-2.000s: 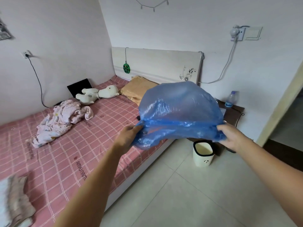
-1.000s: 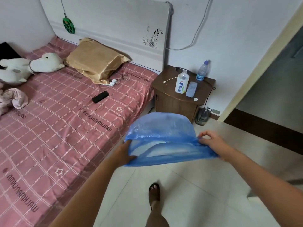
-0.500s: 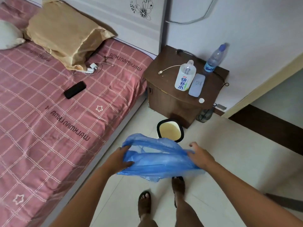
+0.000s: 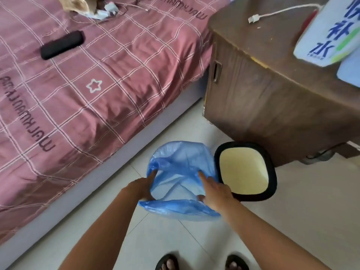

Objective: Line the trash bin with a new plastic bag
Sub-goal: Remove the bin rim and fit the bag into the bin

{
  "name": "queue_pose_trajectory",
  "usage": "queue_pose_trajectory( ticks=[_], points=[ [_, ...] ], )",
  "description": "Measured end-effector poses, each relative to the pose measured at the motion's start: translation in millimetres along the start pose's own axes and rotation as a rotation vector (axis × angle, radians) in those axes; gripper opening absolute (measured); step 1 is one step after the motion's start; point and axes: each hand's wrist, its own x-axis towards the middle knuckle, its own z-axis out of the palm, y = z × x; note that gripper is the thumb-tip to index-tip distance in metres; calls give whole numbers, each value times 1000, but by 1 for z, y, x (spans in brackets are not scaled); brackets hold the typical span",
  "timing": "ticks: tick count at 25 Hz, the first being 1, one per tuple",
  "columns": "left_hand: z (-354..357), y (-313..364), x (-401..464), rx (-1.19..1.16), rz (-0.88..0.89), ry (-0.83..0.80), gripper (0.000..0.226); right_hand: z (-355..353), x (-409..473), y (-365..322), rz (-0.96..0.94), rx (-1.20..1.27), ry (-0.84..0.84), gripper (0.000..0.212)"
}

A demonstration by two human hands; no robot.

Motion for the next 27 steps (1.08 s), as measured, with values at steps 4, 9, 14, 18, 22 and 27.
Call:
queue_pose_trajectory(
  ticks=[4,9,14,18,22,27],
  points=[
    [53,-34,95,144,-58,-161,112,45,94,-38,16,8,-176,60],
    [57,-81,143,45,59,229,88,77,165,-42,-35,-46,173,33],
    [72,-86,164,104,-47,398,91,109,194,5,107,-284,387,40],
    [73,-72,166,252,49,609,73,127,188,8,-4,-228,654,62],
    [90,-63,159,332,535,1164,62,158,161,-1,-435,-254,945,68],
    [112,-64,184,368,201,603,146,156,189,28,-99,-319,166,133]
  ],
)
